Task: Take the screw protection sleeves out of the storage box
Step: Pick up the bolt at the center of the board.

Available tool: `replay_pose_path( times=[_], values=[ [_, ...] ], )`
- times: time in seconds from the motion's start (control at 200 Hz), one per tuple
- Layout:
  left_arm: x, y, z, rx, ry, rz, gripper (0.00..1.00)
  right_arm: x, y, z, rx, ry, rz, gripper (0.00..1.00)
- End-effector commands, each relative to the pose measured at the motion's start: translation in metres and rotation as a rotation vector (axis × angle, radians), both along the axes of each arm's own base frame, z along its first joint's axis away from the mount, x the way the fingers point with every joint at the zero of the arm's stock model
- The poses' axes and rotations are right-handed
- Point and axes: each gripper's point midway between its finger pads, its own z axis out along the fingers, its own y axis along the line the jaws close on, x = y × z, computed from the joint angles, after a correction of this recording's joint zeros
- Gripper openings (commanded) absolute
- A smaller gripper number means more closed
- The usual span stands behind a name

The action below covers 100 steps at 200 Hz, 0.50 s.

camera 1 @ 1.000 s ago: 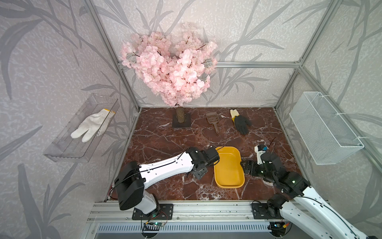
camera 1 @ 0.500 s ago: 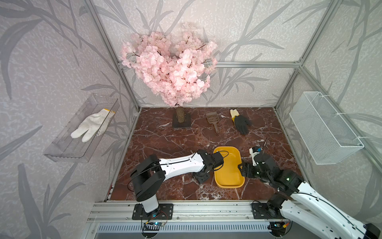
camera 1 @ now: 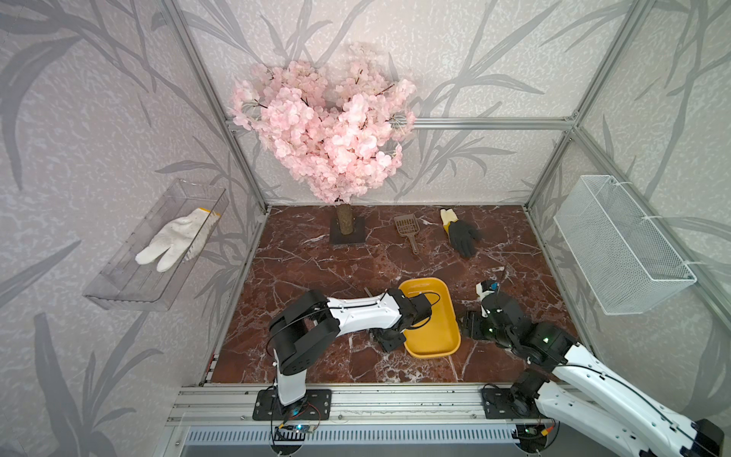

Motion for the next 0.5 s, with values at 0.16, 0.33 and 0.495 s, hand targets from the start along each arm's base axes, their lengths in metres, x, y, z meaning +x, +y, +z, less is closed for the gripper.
replay_pose_path(
  times=[0.16,0.33,0.495],
  values=[
    [0.005,0.000,-0.005,0.001,0.027,0.013,0.37,0.007,0.004,0.002,-0.012,-0.012,-0.002,0.62],
    [0.007,-0.003,-0.001,-0.017,0.024,0.019,0.24,0.009,0.005,0.004,-0.013,-0.015,-0.003,0.59],
    [0.009,-0.007,0.007,-0.053,0.017,0.037,0.16,0.010,0.006,0.004,-0.020,-0.014,-0.006,0.57]
  ],
)
